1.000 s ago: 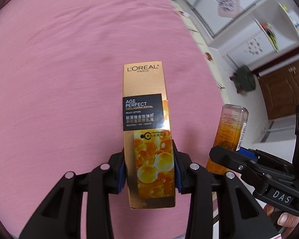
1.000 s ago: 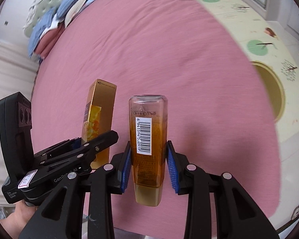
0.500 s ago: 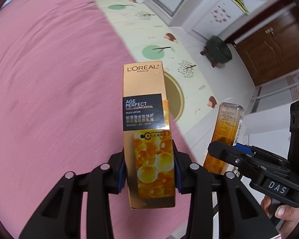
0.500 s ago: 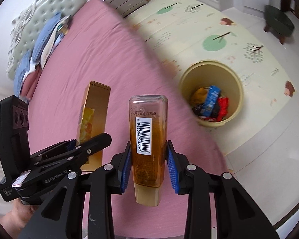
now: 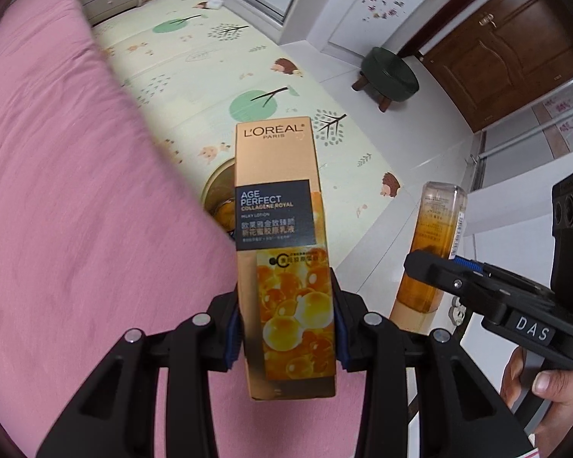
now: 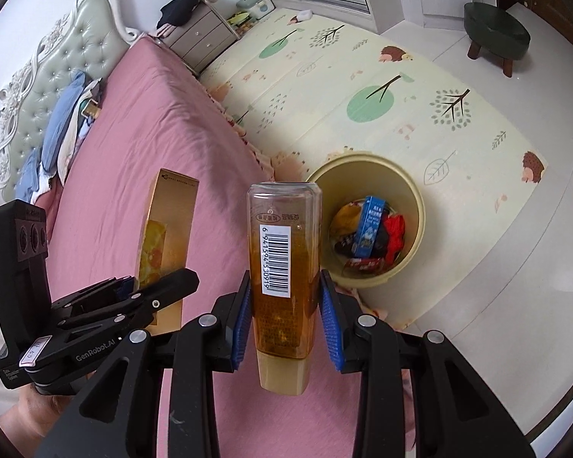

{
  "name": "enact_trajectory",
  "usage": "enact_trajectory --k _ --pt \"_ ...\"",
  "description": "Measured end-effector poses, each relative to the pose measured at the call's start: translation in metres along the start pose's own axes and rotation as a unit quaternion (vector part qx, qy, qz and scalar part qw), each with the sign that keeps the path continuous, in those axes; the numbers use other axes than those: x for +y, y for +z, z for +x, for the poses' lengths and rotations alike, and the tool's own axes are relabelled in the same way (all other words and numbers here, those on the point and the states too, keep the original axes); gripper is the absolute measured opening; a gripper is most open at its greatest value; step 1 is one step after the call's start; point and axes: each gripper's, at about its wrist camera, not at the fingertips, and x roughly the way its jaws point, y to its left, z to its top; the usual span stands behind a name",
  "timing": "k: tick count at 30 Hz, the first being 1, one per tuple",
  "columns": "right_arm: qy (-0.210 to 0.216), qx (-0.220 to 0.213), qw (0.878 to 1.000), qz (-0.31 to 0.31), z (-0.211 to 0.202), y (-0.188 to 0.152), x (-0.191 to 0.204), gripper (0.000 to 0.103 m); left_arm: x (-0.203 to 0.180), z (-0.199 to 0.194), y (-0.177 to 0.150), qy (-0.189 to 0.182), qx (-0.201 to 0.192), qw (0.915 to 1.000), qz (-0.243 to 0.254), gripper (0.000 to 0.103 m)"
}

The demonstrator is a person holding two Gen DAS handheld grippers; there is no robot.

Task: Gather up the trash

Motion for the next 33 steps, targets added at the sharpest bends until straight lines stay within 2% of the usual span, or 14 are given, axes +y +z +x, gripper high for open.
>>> enact_trajectory --k 11,13,14,15,23,33 --pt "-0.011 -0.002 1.0 -0.01 0.007 0.043 -0.01 0.032 -0.01 0.013 0.053 -0.007 -0.014 0.9995 0.028 0.039" --pt "-0.019 -0.018 1.0 -0.003 0.004 0.051 -0.011 0.036 -0.007 0.013 0.06 -0.009 -0.022 0.9996 0.013 0.063" --pt "-0.024 -0.024 0.999 0.0 0.002 0.053 -0.013 0.039 -0.005 0.012 0.062 -0.004 -0.027 0.9996 0.006 0.084" --pt "-0.028 -0.032 0.999 0.006 -0.002 0.058 -0.015 0.043 -0.004 0.01 0.063 -0.002 -0.033 0.9995 0.001 0.085" --pt "-0.014 -0.05 0.999 0.013 -0.017 0.074 -0.018 0.043 0.004 0.003 0.063 -0.011 -0.021 0.9997 -0.007 0.086" --pt "-0.008 -0.039 0.999 -0.013 -0.02 0.061 0.01 0.043 0.002 -0.019 0.048 -0.014 -0.031 0.9994 0.005 0.086"
